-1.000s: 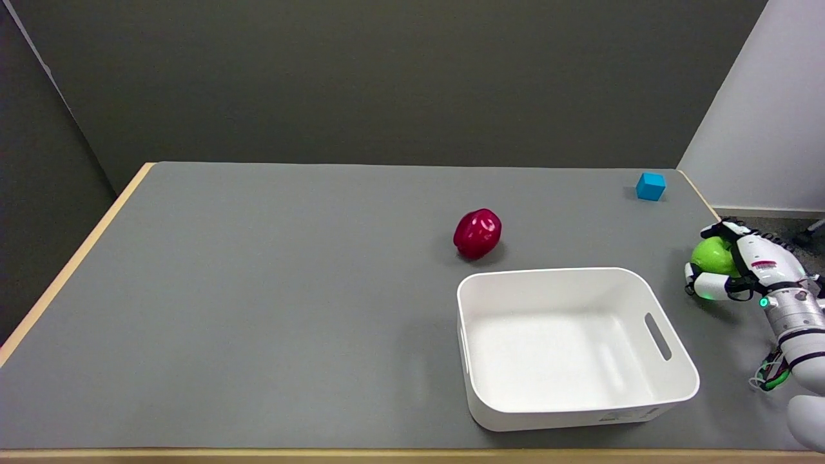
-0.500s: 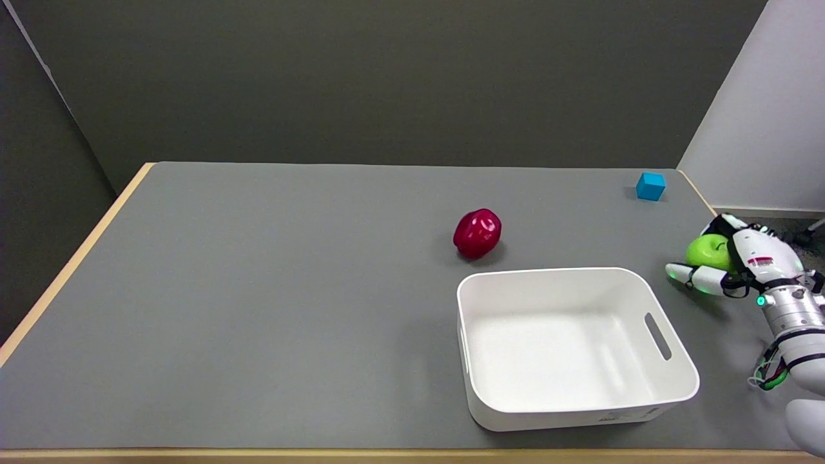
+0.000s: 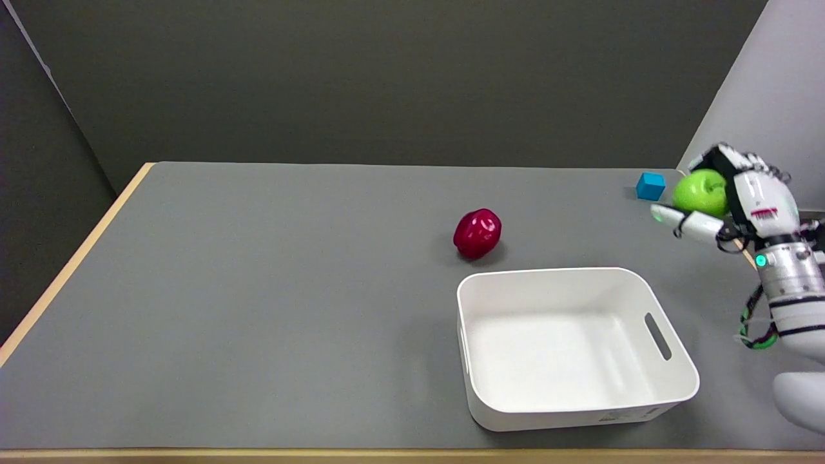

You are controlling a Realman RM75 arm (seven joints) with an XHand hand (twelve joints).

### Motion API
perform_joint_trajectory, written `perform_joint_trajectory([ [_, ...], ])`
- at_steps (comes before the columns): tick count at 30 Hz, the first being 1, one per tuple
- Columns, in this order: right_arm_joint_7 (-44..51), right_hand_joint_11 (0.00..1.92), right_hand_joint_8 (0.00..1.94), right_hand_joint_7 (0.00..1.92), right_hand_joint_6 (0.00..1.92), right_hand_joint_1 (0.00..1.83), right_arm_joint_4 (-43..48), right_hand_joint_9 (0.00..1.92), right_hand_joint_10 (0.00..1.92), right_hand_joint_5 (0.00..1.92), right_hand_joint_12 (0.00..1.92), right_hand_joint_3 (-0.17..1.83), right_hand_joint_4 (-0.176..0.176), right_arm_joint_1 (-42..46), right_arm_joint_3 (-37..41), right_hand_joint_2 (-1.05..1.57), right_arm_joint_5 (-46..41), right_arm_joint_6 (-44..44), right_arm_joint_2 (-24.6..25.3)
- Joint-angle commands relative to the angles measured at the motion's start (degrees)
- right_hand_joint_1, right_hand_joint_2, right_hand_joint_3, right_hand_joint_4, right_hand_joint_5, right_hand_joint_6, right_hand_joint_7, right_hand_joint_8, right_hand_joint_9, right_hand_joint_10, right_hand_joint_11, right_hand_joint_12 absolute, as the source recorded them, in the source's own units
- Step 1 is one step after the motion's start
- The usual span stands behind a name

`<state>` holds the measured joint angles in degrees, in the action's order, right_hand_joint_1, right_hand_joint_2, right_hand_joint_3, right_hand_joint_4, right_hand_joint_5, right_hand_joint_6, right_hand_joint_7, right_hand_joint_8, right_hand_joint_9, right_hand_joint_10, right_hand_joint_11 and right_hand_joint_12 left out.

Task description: Pick up the green apple.

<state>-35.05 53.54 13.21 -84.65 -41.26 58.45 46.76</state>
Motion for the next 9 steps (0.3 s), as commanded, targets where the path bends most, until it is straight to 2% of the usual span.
perform_joint_trajectory([
  [1, -16.43, 0.24, 1.94, 0.38, 1.84, 1.02, 24.26, 0.39, 1.92, 0.39, 1.92, 0.17, -0.176, 2.0, -5.19, 1.4, 7.86, 8.11, -2.14],
  [9, -23.12, 0.41, 1.94, 0.37, 1.86, 1.01, 28.44, 0.61, 1.92, 0.38, 1.92, 0.12, -0.176, 7.97, -11.03, 1.43, 8.0, 13.37, 1.32],
])
